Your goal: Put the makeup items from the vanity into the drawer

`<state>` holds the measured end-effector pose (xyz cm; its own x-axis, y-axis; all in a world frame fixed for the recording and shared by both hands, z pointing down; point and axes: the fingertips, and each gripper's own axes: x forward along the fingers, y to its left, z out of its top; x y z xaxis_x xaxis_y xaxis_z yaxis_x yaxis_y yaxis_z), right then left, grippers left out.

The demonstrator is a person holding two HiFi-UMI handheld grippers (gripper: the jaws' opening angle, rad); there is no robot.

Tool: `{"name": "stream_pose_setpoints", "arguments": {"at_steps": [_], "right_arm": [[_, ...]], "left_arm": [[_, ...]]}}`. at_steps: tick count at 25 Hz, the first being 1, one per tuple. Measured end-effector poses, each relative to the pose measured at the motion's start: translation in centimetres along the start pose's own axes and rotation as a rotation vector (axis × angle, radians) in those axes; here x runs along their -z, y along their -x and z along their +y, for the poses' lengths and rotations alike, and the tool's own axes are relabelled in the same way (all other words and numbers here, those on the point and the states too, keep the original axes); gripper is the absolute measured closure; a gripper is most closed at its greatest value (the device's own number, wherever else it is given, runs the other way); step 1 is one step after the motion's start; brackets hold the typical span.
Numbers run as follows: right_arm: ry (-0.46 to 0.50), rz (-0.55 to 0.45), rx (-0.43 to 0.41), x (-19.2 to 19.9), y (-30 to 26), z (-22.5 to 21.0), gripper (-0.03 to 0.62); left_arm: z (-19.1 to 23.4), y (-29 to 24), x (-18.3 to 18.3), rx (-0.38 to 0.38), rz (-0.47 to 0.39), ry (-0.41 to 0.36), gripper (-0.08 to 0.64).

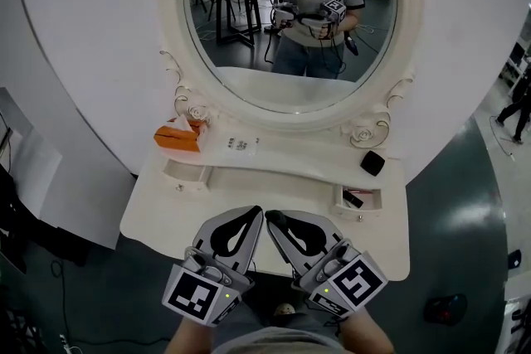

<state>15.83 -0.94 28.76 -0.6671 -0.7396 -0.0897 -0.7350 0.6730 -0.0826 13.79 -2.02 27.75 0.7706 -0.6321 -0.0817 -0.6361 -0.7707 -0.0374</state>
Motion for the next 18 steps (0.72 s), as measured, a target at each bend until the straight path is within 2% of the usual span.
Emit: {"name": "stream_pose_setpoints", "arguments": {"at_steps": [12,18], "right_arm": [[-0.002,0.000,0.034,0.6,-9.6,1.0,0.535],[0.000,0.019,0.036,1.4,-13.8,1.9,0.535]], "left_arm": [[9.9,1.6,-0.1,0.019,0.007,0.008,0.541],[13.7,3.2,0.8,0.018,0.040,0.026,0.541]]}}
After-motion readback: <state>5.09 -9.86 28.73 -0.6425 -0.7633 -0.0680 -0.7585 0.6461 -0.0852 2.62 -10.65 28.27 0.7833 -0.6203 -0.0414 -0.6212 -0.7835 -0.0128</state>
